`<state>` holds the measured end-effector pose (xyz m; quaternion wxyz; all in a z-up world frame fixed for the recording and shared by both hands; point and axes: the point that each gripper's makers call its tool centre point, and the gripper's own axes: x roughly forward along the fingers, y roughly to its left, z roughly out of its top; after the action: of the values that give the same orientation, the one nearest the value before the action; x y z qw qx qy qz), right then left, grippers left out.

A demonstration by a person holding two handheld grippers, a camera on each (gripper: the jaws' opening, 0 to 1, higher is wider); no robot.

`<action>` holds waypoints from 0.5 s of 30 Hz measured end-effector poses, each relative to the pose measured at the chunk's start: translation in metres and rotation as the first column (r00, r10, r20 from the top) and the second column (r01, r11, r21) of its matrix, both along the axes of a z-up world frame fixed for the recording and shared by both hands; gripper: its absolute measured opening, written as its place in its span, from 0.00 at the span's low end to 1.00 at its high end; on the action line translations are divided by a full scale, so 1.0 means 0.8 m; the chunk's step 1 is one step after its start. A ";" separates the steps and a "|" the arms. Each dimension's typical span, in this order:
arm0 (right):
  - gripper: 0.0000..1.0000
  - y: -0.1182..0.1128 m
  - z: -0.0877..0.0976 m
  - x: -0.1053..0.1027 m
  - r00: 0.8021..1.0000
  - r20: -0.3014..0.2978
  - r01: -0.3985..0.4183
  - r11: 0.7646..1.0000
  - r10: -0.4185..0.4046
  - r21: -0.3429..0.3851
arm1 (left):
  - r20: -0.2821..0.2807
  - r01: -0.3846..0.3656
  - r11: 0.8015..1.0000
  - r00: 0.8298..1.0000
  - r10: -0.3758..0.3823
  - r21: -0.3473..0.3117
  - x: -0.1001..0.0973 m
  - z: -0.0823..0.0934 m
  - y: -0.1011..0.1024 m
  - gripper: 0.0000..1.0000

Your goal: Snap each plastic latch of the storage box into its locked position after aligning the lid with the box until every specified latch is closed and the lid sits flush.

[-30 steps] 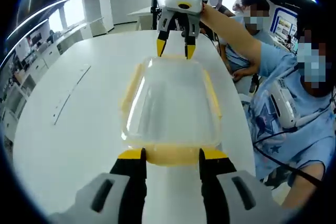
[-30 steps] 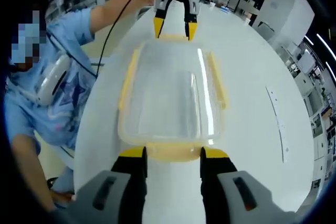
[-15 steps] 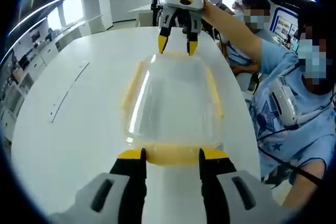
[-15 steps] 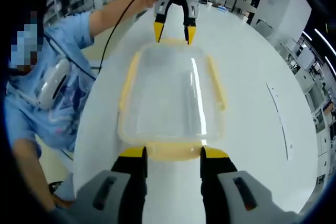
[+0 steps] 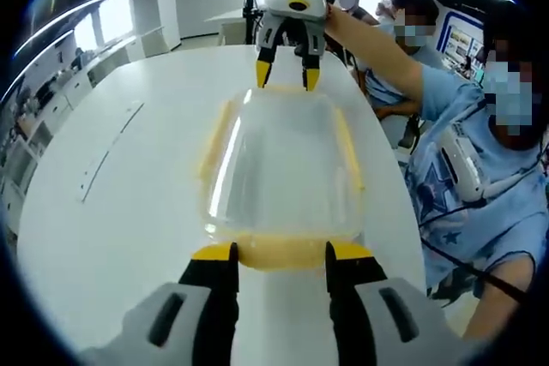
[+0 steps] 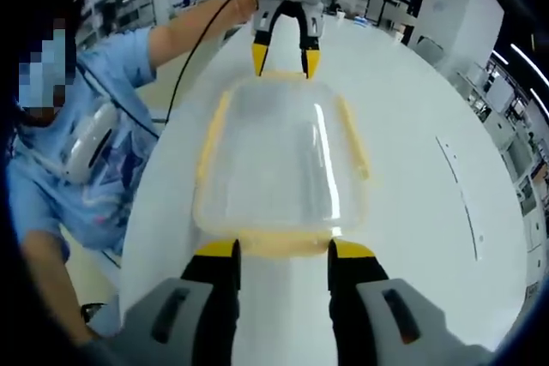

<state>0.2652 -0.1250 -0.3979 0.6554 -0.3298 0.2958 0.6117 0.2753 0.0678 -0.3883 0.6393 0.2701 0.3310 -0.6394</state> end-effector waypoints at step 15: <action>0.31 -0.027 -0.014 0.004 0.996 0.032 0.076 0.978 -0.084 0.192 | 0.082 -0.090 0.995 0.992 0.093 -0.038 0.000 -0.011 0.038 0.31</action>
<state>0.2681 -0.1465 -0.4087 0.7138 -0.2653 0.2359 0.6037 0.2751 0.0979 -0.3968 0.6857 0.2703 0.3049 -0.6032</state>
